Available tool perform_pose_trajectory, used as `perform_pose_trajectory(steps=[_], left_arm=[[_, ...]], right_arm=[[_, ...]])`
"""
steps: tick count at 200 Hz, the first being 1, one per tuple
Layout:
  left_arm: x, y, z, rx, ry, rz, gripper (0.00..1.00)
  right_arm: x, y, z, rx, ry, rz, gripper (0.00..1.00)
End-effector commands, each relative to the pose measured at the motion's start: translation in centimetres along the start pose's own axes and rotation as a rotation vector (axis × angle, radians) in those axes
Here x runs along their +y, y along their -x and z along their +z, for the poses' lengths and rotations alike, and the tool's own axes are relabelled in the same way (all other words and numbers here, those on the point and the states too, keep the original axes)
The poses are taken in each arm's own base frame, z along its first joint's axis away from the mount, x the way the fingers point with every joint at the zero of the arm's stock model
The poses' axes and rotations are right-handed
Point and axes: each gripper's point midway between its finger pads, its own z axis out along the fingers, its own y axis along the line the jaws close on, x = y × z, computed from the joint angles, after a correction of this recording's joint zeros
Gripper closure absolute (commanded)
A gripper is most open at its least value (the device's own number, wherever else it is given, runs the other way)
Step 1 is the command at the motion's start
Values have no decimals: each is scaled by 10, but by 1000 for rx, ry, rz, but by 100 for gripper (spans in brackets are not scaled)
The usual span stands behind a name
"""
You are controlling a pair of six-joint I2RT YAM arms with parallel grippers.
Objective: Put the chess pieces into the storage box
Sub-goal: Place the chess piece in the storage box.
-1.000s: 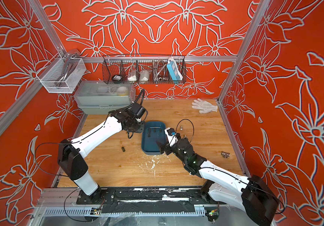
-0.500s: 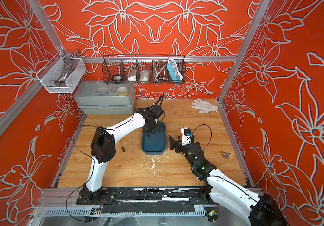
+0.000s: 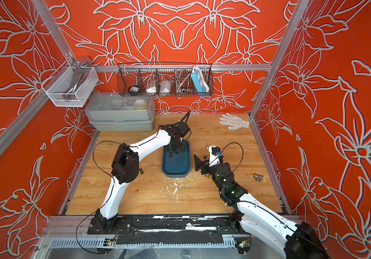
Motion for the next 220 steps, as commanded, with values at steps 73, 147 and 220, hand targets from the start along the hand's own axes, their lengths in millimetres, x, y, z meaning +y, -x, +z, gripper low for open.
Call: perform_pose_trajectory(steps=[73,147,220], left_arm=[[3,-9,18,50,42,22,87],[6,-11,27,55,66,25,87],[5,-6,29,41,69,18,86]], right_arm=[[1,-2,-1,0,16,14,0],[1,-2,-1,-2,19,15,0],[2,-3,-1,2,24,13,0]])
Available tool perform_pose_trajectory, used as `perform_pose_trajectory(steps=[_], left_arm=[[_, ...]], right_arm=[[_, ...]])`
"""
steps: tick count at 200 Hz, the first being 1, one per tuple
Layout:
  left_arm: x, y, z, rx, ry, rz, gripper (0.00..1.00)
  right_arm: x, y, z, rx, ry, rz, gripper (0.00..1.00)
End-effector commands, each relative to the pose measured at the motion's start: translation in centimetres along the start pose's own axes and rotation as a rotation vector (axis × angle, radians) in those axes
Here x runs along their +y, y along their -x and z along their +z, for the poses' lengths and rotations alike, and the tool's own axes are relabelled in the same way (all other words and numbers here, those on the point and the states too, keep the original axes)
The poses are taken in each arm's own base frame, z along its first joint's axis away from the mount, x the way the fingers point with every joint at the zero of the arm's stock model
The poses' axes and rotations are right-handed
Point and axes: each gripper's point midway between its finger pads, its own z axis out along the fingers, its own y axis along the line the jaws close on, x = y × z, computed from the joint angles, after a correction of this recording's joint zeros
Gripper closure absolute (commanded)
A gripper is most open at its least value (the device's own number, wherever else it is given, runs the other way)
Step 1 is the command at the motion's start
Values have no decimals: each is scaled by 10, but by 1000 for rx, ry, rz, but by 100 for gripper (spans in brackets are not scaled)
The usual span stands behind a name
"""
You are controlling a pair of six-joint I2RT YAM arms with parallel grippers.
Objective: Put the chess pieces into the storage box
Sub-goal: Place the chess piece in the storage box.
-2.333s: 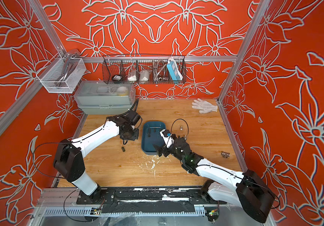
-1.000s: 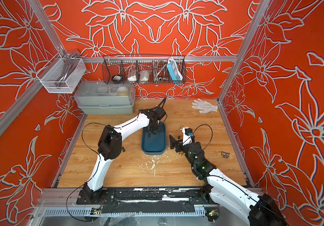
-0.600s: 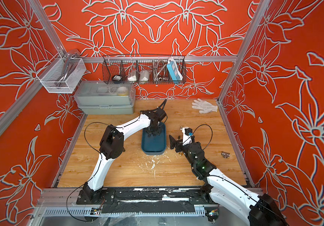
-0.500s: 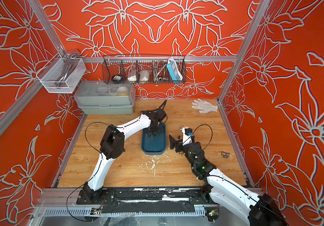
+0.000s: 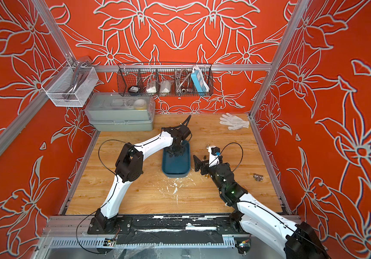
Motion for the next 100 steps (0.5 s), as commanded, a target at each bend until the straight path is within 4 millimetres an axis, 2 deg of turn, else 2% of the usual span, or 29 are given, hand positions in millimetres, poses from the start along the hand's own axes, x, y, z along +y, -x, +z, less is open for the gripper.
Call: perform_pose_trajectory(steps=[1,100], left_arm=[[-1,3,2,-4,14,9,86],[-1,6,0,-28,9,-6,86]], right_arm=[[-1,0,-1,-7,3,11,0],[0,0,0,-3,9,7,0]])
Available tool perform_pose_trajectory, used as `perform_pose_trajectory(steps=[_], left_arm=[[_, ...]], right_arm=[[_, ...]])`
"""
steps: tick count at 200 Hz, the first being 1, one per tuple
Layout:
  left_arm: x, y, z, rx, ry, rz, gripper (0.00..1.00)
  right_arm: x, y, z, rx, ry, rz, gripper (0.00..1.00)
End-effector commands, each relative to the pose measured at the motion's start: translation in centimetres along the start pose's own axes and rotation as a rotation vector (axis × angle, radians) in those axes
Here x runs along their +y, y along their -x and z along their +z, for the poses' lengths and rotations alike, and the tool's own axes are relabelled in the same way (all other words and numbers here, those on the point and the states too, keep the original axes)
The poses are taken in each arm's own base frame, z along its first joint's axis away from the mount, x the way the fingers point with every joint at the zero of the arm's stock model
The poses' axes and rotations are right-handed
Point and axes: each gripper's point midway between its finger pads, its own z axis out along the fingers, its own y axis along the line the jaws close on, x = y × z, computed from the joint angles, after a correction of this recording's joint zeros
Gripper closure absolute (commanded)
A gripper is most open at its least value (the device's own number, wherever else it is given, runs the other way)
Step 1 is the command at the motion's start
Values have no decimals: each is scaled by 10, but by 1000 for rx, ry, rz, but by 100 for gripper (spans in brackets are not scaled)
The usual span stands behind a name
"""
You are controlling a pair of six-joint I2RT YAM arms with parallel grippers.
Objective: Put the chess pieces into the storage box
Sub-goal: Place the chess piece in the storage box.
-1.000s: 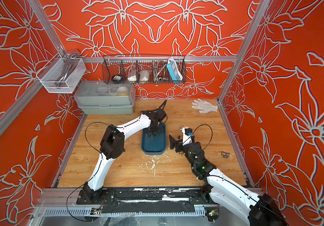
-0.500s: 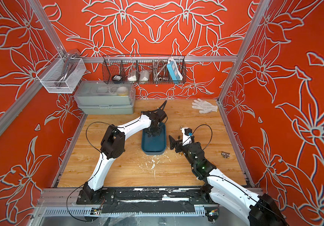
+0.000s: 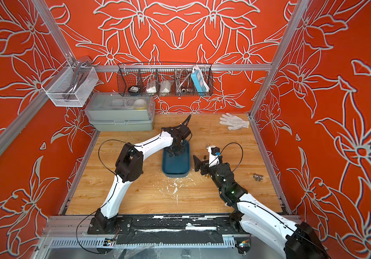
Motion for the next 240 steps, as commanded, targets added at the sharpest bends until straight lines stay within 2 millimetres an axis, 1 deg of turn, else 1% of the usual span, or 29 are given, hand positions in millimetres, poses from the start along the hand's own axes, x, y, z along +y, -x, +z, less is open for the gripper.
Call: perform_pose_trajectory(steps=[1,37,69,111,185,211,240], left_arm=[[0,2,0,-13,14,-1,86],[0,4,1,-24,9,-7,86],[-3,0,6,-5,2,-5,86],[-2,-4,7,7,-1,-9,85],[-3,-5,8,4,-7,-11,80],[-3,-5,7,2,-6,-9,73],[-2,-3,0,-13,-13,-10,65]], right_arm=[[0,0,0,-4,5,8,0],[0,-1,1,1,8,7,0],[0,-2,2,3,6,6,0],[0,-3,3,7,7,7,0],[1,-1,2,3,9,7,0],[0,-1,1,2,8,7,0],[1,-1,1,3,10,6,0]])
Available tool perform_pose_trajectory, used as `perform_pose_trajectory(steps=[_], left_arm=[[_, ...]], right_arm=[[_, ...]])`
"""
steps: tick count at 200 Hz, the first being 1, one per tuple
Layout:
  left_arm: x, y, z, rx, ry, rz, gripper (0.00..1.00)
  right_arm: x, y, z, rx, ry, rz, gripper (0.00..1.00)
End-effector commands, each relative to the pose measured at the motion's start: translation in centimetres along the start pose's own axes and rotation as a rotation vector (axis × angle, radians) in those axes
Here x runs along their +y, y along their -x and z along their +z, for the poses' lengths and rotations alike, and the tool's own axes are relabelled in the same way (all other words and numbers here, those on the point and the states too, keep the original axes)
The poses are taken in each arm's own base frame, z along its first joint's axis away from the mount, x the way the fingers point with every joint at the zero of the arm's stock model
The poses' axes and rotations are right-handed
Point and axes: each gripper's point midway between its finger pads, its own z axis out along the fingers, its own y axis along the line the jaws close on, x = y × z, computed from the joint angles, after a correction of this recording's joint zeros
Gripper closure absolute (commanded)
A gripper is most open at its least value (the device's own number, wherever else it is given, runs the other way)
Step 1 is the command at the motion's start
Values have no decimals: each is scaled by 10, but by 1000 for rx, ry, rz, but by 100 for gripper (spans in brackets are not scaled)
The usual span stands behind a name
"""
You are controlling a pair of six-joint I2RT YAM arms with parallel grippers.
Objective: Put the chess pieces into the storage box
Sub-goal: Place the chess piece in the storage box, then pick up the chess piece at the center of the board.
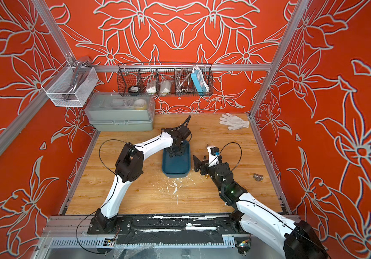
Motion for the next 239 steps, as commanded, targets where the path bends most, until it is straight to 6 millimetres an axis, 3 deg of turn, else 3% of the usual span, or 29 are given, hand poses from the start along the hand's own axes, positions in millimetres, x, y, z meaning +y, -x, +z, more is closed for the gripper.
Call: perform_pose_trajectory(steps=[1,35,87,125,148,182,213,226,239], left_arm=[[0,-2,-7,-3,-2,6,65],[0,2,-21,-29,-15,0,58],[0,14,-66,-111,-55,-1,51],[1,20,-115,-194,-110,-15,46],[2,17,-157,-271,-188,-31,45],[11,-6,-216,-455,-312,-45,44],[27,-49,-222,-595,-384,-23,38],[27,-68,-219,-640,-449,-9,30],[24,-86,-218,-658,-512,18,29]], right_arm=[[1,4,-1,-14,12,9,0],[2,3,-1,-10,17,9,0],[2,1,0,-5,17,7,0],[0,0,4,19,-3,-9,0],[-11,-3,22,158,-6,38,0],[-26,4,39,345,-112,86,1],[-48,4,47,573,-276,93,3],[-59,0,49,657,-332,92,6],[-73,-6,51,722,-390,105,8]])
